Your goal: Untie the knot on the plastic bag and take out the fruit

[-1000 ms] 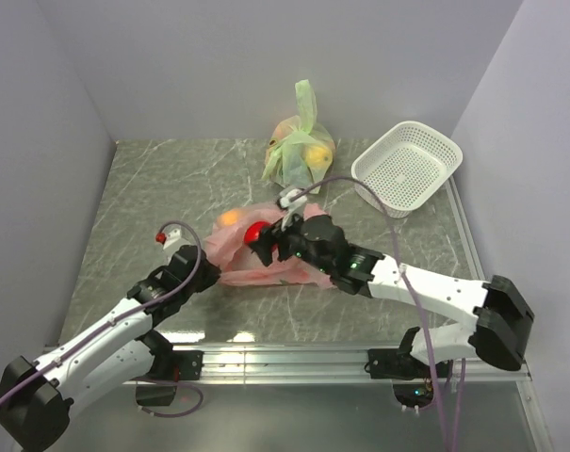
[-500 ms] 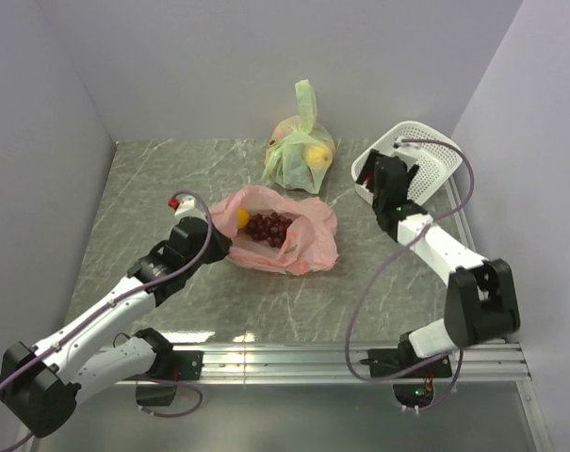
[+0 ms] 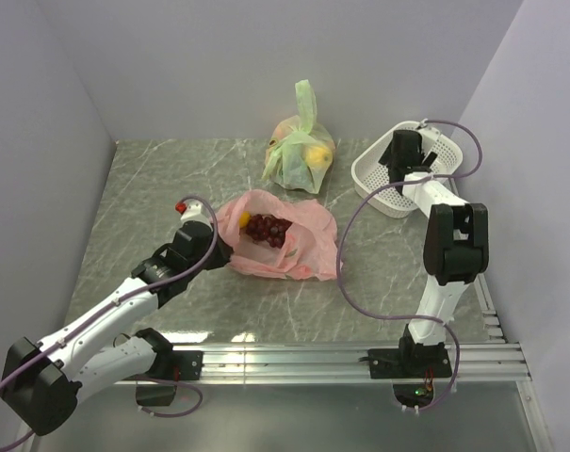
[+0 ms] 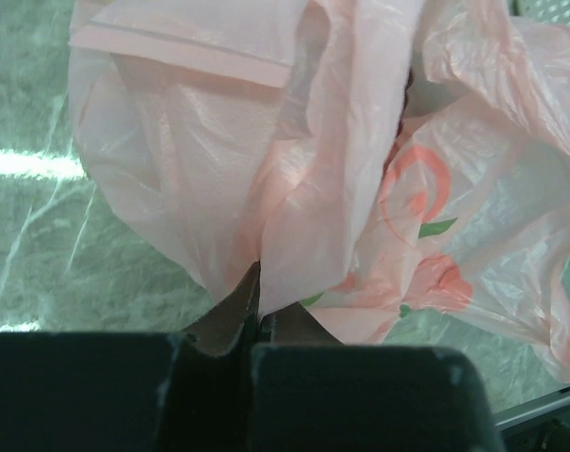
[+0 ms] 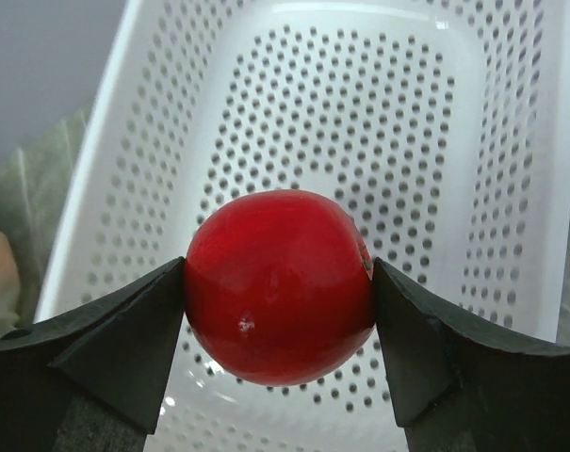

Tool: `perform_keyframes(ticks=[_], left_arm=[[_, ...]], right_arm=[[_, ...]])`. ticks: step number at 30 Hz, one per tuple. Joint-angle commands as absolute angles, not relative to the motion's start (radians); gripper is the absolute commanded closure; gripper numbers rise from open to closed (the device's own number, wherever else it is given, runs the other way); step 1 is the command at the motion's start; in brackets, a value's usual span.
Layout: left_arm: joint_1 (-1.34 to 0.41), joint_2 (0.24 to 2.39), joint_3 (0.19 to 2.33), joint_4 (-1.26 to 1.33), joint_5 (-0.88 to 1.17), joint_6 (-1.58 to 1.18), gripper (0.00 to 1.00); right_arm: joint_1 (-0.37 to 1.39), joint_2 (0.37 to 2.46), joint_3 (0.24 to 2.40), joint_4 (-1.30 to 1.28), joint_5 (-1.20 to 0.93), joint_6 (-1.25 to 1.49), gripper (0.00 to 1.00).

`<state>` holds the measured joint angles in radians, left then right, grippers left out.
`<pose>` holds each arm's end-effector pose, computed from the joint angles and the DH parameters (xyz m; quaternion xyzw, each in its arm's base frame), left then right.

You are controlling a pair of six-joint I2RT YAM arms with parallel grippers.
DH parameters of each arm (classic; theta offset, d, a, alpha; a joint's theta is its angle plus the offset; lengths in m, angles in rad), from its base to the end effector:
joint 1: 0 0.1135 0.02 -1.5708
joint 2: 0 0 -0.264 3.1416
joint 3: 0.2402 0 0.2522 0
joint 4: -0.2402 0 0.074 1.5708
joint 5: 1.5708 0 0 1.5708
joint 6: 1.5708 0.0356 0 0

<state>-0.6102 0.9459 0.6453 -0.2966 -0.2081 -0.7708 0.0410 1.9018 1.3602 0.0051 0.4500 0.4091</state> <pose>0.1741 -0.1128 0.2512 -0.1189 0.8723 -0.2256 0.4172 0.4381 0.0025 0.2341 0.2635 0.8128 -0.0815 0.5131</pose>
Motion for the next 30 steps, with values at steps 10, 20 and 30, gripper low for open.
perform_keyframes(ticks=[10, 20, 30], left_arm=[[-0.612, 0.907, 0.623, -0.241, -0.152, -0.741, 0.97], [-0.612, 0.913, 0.693, -0.321, -0.086, -0.649, 0.96], [-0.611, 0.956, 0.709, -0.328, -0.054, -0.581, 0.94]], right_arm=[[0.032, 1.832, 1.394, -0.049, 0.419, 0.419, 0.1], [0.044, 1.83, 1.413, -0.111, 0.359, 0.355, 0.03], [0.34, 1.514, 1.24, -0.031, 0.327, 0.071, 0.07]])
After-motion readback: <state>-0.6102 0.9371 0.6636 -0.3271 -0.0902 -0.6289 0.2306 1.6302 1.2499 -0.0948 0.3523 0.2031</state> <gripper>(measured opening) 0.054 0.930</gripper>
